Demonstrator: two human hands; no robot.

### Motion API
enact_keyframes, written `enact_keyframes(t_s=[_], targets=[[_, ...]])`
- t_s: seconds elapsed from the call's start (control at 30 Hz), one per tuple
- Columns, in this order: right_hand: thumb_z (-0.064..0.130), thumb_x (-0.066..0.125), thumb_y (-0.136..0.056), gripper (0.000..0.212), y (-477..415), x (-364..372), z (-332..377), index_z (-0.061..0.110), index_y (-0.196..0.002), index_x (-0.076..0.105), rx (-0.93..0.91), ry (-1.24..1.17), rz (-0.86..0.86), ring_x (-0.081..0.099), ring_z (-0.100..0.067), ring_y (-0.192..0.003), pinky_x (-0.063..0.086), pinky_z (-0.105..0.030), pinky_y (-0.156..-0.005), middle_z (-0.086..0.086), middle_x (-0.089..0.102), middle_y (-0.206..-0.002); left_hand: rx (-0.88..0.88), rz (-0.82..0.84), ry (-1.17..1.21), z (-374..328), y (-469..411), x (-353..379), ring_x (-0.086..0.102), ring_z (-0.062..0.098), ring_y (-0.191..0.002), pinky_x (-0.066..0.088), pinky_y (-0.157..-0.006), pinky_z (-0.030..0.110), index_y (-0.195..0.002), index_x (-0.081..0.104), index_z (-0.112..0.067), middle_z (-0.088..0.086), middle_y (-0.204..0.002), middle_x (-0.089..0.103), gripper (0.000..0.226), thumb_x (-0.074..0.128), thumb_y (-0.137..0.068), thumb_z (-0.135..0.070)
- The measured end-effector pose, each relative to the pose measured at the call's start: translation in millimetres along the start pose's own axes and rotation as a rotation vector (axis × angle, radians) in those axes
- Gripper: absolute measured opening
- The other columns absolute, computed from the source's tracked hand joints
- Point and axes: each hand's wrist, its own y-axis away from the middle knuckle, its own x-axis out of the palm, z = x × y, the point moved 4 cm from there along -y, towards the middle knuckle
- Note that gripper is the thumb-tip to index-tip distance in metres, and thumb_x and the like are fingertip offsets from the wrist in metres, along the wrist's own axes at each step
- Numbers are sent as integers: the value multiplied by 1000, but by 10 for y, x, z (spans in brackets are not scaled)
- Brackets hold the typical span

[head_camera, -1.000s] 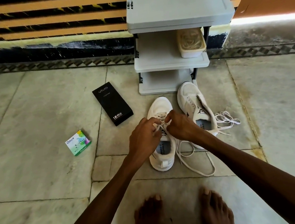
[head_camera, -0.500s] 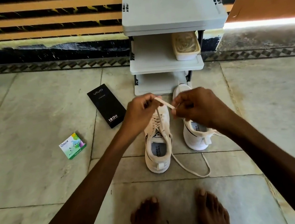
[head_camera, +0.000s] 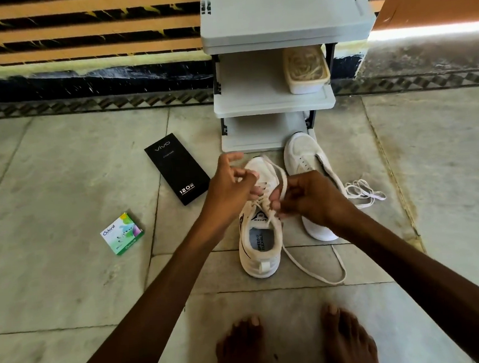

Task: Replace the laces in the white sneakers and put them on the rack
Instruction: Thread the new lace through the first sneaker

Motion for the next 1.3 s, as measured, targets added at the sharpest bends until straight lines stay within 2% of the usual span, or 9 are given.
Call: enact_keyframes(t_s=[0.3,0.37,0.43,0.5,0.63,0.7,0.93,1.03,1.3], targets=[[-4,75,-79,10,-62,28,-36,3,-85,69,91,-303,-195,72,-18,-69,56,-20,-61,-11,71,-75,-69,72,20,348,170,61,73,20,-74,59,-73,29,-99,70,-6,13,-87,73,10,68,-89,-7],[10,80,-78,15,-55,23,-67,5,-89,71,166,-150,-225,72,-20,-73,59,-27,-68,-8,73,-77,-19,54,-62,370,150,23,74,17,-78,60,-79,31,-96,73,-12,7,-88,74,12,66,-90,-5],[31,84,-75,45,-43,-62,-90,9,-111,66,186,248,-390,71,-21,-85,57,-37,-81,-4,75,-91,42,33,-160,356,118,-15,73,12,-76,60,-79,30,-92,74,-20,1,-84,74,18,65,-90,-4],[39,82,-74,63,9,-147,13,15,-126,56,60,440,-567,67,-21,-94,52,-37,-85,0,69,-108,97,14,-249,306,101,-48,71,8,-69,59,-73,24,-94,70,-25,-3,-79,73,17,70,-88,-9],[31,79,-80,27,-53,-57,127,25,-104,70,-145,444,-263,62,6,-71,43,-11,-65,15,68,-89,150,28,-276,216,83,-52,70,6,-65,56,-68,18,-110,57,-23,-2,-77,73,32,73,-85,-11],[31,79,-81,14,-72,65,97,24,-93,75,-223,486,-139,62,8,-64,41,-12,-62,15,69,-78,166,50,-286,185,71,-34,71,7,-66,59,-71,23,-116,52,-23,-1,-78,73,39,71,-86,-7],[34,78,-81,11,-51,121,44,23,-77,77,-325,455,-317,64,0,-59,46,-17,-59,13,70,-68,183,-27,-383,239,28,-109,69,6,-73,56,-70,21,-107,56,-27,-7,-82,70,29,73,-86,-15],[25,75,-84,5,-57,173,18,22,-84,78,-296,499,-293,62,-1,-62,49,-24,-61,9,73,-78,122,9,-536,374,-5,-144,63,1,-76,47,-65,9,-95,64,-24,-11,-84,65,16,75,-84,-21],[27,66,-85,16,-46,376,-75,17,-90,77,-314,723,-251,60,-17,-76,45,-30,-62,-2,67,-88,85,-11,-534,719,10,-124,64,4,-76,48,-68,11,-96,74,-16,-5,-86,72,21,76,-83,-33]])
